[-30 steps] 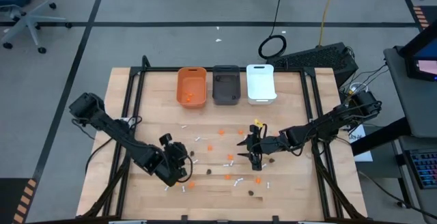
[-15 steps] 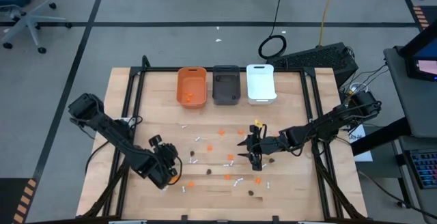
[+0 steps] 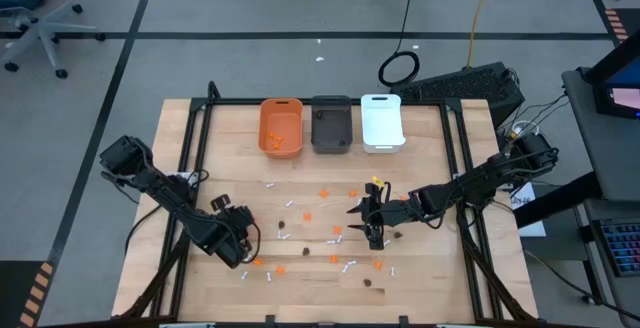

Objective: Sort Halloween decoration
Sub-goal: Put the orange spider toy into the orange bin

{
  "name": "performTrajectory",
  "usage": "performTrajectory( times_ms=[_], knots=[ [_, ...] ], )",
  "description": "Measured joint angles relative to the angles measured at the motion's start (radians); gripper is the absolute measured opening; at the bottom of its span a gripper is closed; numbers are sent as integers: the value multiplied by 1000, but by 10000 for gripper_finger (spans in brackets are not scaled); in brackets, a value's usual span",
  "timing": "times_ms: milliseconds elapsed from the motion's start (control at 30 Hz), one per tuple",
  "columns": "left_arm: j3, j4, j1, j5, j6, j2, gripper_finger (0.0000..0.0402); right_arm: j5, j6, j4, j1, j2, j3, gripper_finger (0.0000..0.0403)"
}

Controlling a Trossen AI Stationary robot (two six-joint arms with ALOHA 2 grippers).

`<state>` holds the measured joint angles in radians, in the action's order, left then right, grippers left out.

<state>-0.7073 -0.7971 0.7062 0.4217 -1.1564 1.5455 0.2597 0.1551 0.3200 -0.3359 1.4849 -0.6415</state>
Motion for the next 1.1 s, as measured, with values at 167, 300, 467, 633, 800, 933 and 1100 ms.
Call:
performTrajectory(
  times_ms=[167, 300, 467, 633, 800, 933, 1100],
  knots=[
    [1, 56, -24, 0, 60, 0, 160, 0, -3, 2, 0, 0, 0, 169],
    [0, 67, -61, -3, 121, 0, 160, 0, -11, 4, 0, 0, 0, 169],
    [-3, 74, -119, -59, 196, -3, 155, 0, -11, 4, 0, 0, 0, 169],
    [-3, 113, -162, -113, 284, -4, 118, 0, -11, 4, 0, 0, 0, 169],
    [-3, 130, -199, -176, 337, -3, 62, 0, -11, 4, 0, 0, 0, 169],
    [-2, 160, -217, -192, 400, -3, 12, 0, -11, 4, 0, 0, 0, 169],
    [-1, 171, -222, -188, 414, -2, 5, 0, -11, 4, 0, 0, 0, 169]
  ],
)
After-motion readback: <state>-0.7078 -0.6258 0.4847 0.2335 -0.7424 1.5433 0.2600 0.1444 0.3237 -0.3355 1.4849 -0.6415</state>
